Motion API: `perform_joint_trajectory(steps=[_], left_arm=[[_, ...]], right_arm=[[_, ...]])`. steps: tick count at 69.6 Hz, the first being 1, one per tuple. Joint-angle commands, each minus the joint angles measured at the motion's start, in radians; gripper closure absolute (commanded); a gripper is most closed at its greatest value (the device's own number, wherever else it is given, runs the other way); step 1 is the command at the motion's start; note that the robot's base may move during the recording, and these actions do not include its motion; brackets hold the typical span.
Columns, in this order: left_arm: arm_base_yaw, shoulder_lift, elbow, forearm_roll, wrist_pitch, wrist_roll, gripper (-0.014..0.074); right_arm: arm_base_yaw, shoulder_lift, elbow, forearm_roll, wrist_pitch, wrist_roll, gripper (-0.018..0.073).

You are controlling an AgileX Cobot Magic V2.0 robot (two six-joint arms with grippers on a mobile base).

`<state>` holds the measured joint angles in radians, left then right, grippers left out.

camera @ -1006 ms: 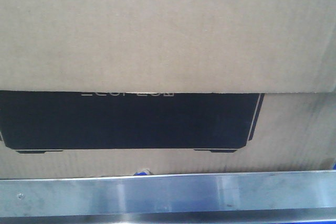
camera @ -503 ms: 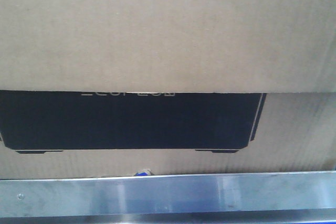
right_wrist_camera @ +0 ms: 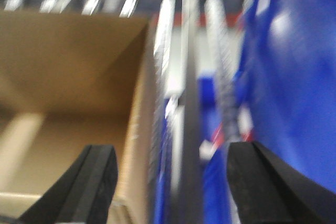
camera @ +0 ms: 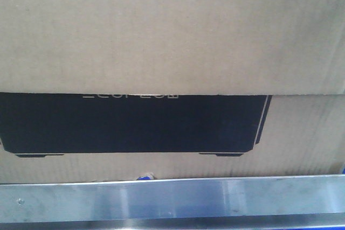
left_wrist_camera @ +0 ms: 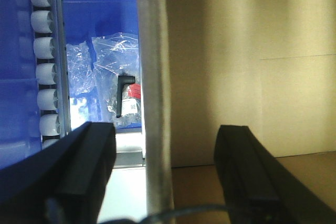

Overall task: Grab box from left shelf to table start
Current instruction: 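Lift the cardboard box with both grippers and pull it off the shelf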

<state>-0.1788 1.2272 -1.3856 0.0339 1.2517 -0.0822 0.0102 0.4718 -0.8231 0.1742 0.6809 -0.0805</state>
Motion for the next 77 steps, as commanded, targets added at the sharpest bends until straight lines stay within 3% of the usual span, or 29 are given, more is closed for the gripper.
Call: perform_joint_trajectory(steps=[1,16,38,42,45,54,57,61,77], left_arm=[[-0.006,-0.019,-0.033,0.005,-0.024,-0.01,0.0278],[-0.006,-0.019,-0.033,0.005,-0.024,-0.01,0.0278],[-0.006,-0.019,-0.033,0.005,-0.024,-0.01,0.0279],[-0.006,-0.019,-0.033,0.005,-0.023,-0.01,0.03],[-0.006,-0.019,-0.033,0.005,-0.02,-0.01,0.0335],[-0.006,-0.019,-0.033,0.005,-0.013,-0.01,0.0605],[-0.006,-0.019,-0.033,0.005,-0.013,-0.01,0.0715],[-0.006,-0.019,-0.033,0.005,-0.018,-0.01,0.0671],[-0.006,-0.039,-0.033,0.005,-0.066,-0.024,0.0686]], right_arm=[[0.025,0.139,-0.126,0.068,0.017,-0.082,0.001],[0.041,0.447,-0.317,0.084,0.101,-0.098,0.001],[0.043,0.776,-0.41,0.084,0.131,-0.105,0.0036],[0.044,0.809,-0.421,0.084,0.136,-0.105,0.0099],[0.044,0.825,-0.424,0.084,0.14,-0.105,0.0199],[0.044,0.831,-0.425,0.084,0.151,-0.105,0.0528],[0.044,0.831,-0.425,0.082,0.151,-0.104,0.0495],[0.044,0.831,-0.425,0.083,0.151,-0.104,0.0494],[0.044,0.804,-0.432,0.083,0.165,-0.104,0.05]])
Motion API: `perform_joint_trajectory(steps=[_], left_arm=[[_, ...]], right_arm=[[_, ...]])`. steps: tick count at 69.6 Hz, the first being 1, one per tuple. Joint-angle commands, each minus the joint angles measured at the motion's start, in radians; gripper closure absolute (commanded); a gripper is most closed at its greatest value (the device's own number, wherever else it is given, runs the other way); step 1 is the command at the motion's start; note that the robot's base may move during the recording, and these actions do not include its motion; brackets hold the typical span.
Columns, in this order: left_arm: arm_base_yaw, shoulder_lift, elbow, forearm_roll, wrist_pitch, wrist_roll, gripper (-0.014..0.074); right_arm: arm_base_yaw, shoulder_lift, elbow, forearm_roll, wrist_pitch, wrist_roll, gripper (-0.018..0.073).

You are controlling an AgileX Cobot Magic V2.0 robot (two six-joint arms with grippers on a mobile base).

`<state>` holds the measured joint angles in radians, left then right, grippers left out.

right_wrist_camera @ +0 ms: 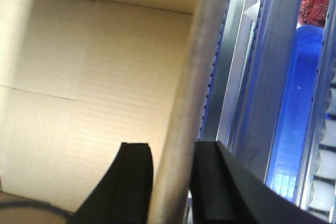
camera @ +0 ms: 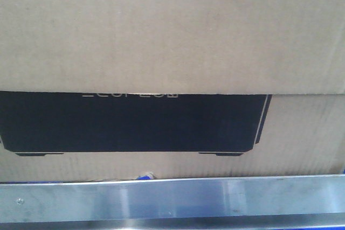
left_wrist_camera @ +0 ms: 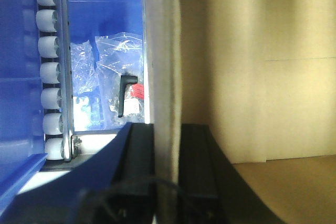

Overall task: Grab box from left shelf to table start
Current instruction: 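Lift the cardboard box with both grippers and pull it off the shelf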

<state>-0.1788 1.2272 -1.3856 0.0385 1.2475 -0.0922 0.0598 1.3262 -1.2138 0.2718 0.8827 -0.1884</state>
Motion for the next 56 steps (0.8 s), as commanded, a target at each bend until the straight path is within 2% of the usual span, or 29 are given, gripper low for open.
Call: perform_joint_trajectory(steps=[1,15,26,35,56], left_arm=[[-0.006,-0.045,-0.033,0.0,-0.067,-0.021,0.0686],[-0.006,-0.17,-0.004,-0.009,-0.157,-0.031,0.0686],[-0.006,-0.305,0.085,-0.057,-0.228,-0.031,0.0686],[-0.006,-0.446,0.202,-0.072,-0.288,-0.031,0.0686],[-0.006,-0.73,0.384,-0.072,-0.319,-0.031,0.0686]], right_arm=[[-0.006,-0.056,-0.041,-0.015,-0.037,0.004,0.05],[-0.004,-0.197,-0.038,-0.007,-0.043,0.005,0.05],[-0.002,-0.333,-0.003,0.035,-0.067,0.005,0.05],[-0.002,-0.47,0.094,0.048,-0.119,0.005,0.05],[-0.002,-0.787,0.338,0.05,-0.135,0.005,0.05]])
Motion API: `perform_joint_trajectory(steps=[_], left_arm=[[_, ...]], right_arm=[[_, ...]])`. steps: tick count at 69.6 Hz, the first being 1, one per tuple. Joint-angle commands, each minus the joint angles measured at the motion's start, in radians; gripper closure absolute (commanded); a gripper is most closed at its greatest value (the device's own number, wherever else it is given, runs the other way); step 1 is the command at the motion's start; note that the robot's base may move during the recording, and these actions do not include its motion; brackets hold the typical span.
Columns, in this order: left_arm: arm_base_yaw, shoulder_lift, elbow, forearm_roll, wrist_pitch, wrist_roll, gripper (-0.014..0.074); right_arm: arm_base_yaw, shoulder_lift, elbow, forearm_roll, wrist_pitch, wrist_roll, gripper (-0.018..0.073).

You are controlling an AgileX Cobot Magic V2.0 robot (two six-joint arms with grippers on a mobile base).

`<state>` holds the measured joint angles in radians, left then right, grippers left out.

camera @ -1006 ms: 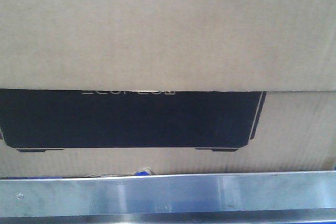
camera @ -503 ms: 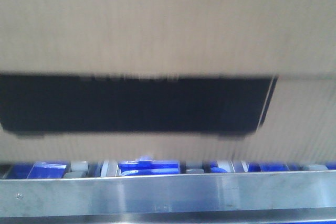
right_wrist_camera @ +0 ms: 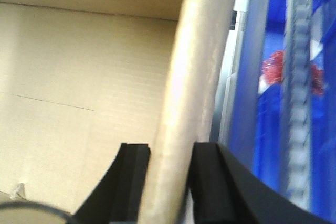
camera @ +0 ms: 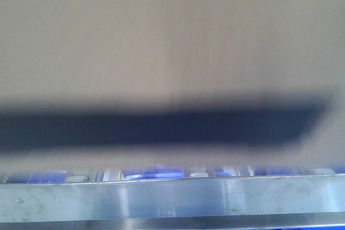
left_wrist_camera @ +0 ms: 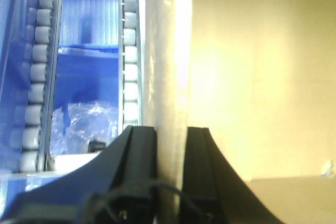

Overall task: Grab box from left shelf to table start
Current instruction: 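Lift the cardboard box with both grippers and pull it off the shelf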

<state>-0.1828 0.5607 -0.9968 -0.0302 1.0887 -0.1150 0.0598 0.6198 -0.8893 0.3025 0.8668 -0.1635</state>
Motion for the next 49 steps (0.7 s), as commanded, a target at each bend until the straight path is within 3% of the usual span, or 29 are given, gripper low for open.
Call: perform_joint_trajectory(steps=[1,24,49], left_arm=[[-0.002,-0.074,0.0,-0.003,-0.16,-0.008,0.0686],[-0.002,-0.274,0.029,-0.019,-0.214,0.002,0.0687],[-0.002,-0.457,0.031,-0.062,-0.297,0.004,0.0687]], right_arm=[[-0.002,-0.094,0.021,0.019,-0.119,-0.02,0.05],[-0.002,-0.375,0.054,0.025,-0.139,-0.02,0.05],[-0.002,-0.533,0.054,0.096,-0.238,-0.02,0.05]])
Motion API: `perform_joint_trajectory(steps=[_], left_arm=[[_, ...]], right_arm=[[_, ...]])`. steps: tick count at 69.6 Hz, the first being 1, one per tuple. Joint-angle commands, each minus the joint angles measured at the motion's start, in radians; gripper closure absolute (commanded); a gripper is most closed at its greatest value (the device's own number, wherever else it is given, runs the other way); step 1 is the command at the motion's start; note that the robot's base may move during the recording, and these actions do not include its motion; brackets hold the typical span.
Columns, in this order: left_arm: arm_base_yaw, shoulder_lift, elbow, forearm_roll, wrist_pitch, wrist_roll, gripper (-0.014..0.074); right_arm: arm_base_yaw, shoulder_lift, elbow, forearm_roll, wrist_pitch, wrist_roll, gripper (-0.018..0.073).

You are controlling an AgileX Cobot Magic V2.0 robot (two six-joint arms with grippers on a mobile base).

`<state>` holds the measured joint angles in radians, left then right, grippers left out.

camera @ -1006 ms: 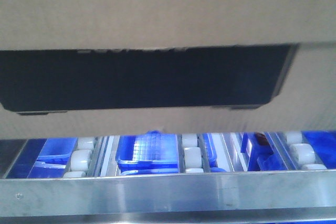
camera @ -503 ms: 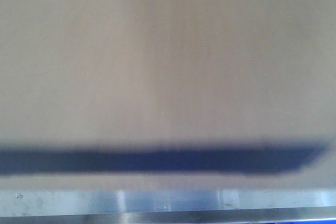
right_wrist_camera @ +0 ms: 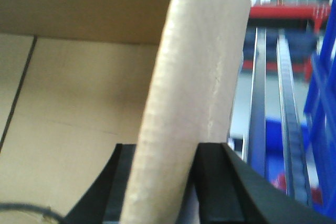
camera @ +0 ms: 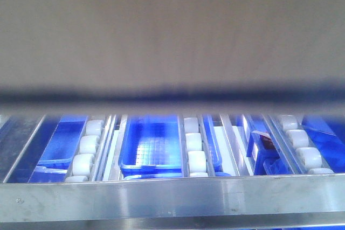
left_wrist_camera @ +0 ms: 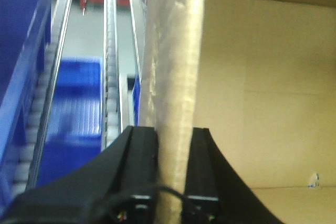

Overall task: Grab box from left shelf to table start
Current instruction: 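Lift the cardboard box with both grippers and pull it off the shelf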

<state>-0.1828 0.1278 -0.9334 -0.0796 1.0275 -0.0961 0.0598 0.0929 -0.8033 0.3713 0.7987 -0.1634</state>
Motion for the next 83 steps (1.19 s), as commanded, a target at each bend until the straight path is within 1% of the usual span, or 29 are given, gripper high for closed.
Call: perform_joint_trajectory(steps=[1,11,21,26,83], left_arm=[[-0.002,-0.031,-0.033,-0.013,-0.245,-0.015,0.0687],[-0.002,-0.072,-0.033,-0.003,-0.305,-0.015,0.0687],[-0.002,-0.073,-0.028,-0.003,-0.301,-0.015,0.0687],[-0.002,-0.073,-0.025,-0.016,-0.298,-0.015,0.0687],[-0.002,-0.073,-0.025,-0.016,-0.298,-0.015,0.0687]], right_arm=[[-0.002,-0.01,-0.032,0.027,-0.172,-0.02,0.05],[-0.002,-0.019,-0.032,0.027,-0.175,-0.02,0.05],[-0.002,-0.019,-0.032,0.028,-0.182,-0.02,0.05],[-0.002,-0.019,-0.032,0.028,-0.186,-0.02,0.05],[-0.002,-0.019,-0.032,0.028,-0.181,-0.02,0.0501]])
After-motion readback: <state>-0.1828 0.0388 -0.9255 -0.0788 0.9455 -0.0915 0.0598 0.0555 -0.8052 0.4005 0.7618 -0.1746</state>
